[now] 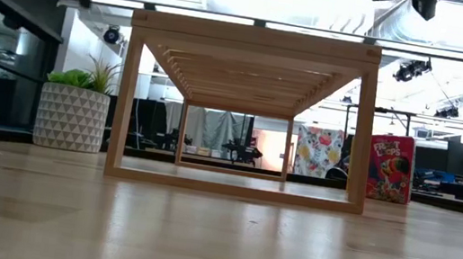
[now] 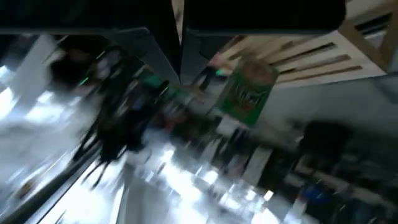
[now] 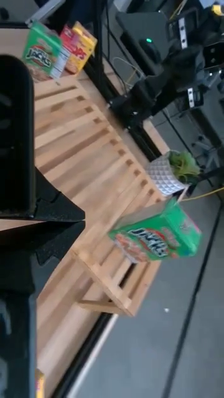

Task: Stack cereal on shelf
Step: Put the top green cereal box on the shelf

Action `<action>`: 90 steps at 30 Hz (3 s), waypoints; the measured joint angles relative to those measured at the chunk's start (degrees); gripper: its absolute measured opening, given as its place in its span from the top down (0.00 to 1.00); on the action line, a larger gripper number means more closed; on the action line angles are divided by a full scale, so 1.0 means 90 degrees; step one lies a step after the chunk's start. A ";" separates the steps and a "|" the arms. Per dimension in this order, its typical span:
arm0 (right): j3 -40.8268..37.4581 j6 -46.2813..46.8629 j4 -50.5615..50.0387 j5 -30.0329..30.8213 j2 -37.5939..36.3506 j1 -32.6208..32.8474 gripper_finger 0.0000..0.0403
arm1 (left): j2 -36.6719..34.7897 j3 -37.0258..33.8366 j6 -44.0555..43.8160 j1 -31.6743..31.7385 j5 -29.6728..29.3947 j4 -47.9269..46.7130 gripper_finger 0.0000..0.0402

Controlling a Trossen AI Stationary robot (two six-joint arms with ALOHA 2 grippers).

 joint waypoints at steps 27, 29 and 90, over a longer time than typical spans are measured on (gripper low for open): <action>-0.0002 -0.0305 0.0130 -0.0074 0.0129 0.0000 1.00 | 0.7189 0.4885 0.0836 0.2472 0.2779 -0.1701 1.00; -0.0002 -0.0308 0.0130 -0.0077 0.0129 0.0000 1.00 | 0.7335 0.4916 0.0836 0.2479 0.2672 -0.1706 1.00; -0.0002 -0.0325 0.0258 -0.0079 0.0460 -0.0002 1.00 | 0.8328 0.4955 0.0396 0.2297 0.2683 -0.0067 1.00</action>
